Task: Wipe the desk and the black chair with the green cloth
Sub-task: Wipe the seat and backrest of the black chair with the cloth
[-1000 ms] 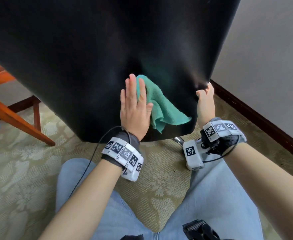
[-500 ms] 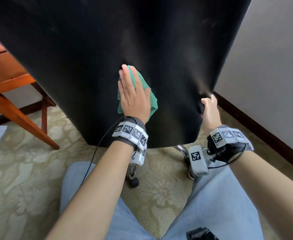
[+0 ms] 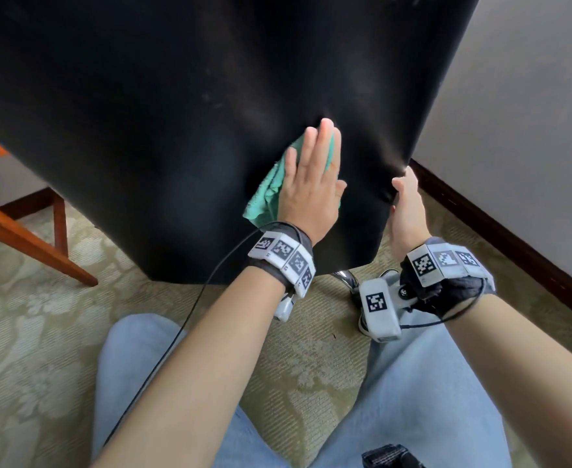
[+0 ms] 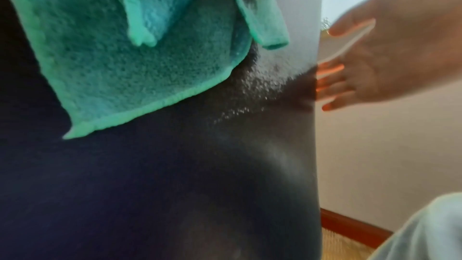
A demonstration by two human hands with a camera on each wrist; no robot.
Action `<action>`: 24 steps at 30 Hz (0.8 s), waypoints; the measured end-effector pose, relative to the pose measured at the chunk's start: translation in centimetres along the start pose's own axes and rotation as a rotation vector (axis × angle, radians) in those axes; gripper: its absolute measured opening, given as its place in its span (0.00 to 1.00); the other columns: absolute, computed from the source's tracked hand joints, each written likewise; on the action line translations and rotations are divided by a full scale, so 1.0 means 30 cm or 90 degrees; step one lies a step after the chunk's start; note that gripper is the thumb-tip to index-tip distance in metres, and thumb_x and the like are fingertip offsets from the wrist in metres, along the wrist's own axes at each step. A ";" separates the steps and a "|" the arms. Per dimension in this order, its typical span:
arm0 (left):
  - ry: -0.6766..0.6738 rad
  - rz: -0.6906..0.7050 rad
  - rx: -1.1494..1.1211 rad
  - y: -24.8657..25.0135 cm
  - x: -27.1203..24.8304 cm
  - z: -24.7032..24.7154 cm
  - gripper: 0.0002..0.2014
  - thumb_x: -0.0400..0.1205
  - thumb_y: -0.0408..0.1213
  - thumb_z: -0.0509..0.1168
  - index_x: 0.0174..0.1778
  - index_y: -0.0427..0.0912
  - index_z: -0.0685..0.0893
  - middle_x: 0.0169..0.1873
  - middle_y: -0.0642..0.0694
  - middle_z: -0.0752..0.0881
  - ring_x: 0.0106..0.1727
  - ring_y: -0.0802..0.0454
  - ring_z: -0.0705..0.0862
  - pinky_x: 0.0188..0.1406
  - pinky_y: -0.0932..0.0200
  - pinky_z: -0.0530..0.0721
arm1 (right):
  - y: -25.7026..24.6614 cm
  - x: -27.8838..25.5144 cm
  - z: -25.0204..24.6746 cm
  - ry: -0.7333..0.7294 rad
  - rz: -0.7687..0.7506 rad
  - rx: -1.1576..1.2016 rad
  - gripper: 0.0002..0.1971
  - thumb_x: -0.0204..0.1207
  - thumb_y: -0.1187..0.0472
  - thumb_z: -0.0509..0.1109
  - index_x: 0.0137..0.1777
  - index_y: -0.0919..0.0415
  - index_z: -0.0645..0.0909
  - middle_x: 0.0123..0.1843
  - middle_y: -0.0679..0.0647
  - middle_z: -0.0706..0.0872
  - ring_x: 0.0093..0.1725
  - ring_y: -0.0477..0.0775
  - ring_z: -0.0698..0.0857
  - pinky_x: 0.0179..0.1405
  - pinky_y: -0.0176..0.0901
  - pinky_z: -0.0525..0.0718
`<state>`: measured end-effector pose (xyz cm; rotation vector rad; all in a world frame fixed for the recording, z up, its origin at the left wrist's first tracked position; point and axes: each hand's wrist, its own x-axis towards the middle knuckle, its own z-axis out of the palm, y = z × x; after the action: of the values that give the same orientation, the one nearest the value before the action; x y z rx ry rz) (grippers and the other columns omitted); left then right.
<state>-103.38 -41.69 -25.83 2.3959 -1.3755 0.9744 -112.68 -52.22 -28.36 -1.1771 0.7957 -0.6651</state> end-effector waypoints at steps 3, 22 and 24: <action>-0.083 0.083 0.011 0.040 -0.015 0.023 0.31 0.77 0.42 0.48 0.77 0.34 0.61 0.76 0.40 0.71 0.77 0.44 0.61 0.77 0.47 0.54 | 0.000 0.003 -0.007 -0.007 -0.022 -0.013 0.34 0.70 0.50 0.55 0.79 0.47 0.62 0.76 0.47 0.72 0.75 0.49 0.69 0.77 0.58 0.66; -0.238 0.031 -0.360 -0.042 -0.203 -0.103 0.33 0.83 0.32 0.58 0.81 0.30 0.49 0.81 0.43 0.43 0.83 0.46 0.52 0.80 0.53 0.58 | -0.037 -0.106 0.048 0.108 0.107 -0.137 0.08 0.76 0.60 0.58 0.52 0.59 0.75 0.53 0.56 0.77 0.50 0.54 0.77 0.43 0.42 0.73; -0.203 0.003 -0.422 -0.072 -0.216 -0.131 0.33 0.81 0.32 0.56 0.81 0.30 0.51 0.80 0.47 0.43 0.81 0.52 0.55 0.78 0.59 0.61 | -0.031 -0.158 0.055 -0.077 0.084 -0.163 0.07 0.78 0.56 0.59 0.42 0.58 0.74 0.46 0.52 0.79 0.43 0.50 0.78 0.42 0.41 0.73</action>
<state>-105.55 -34.18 -26.68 2.0692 -1.4991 0.0821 -114.04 -47.77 -26.28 -1.3693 0.8651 -0.3869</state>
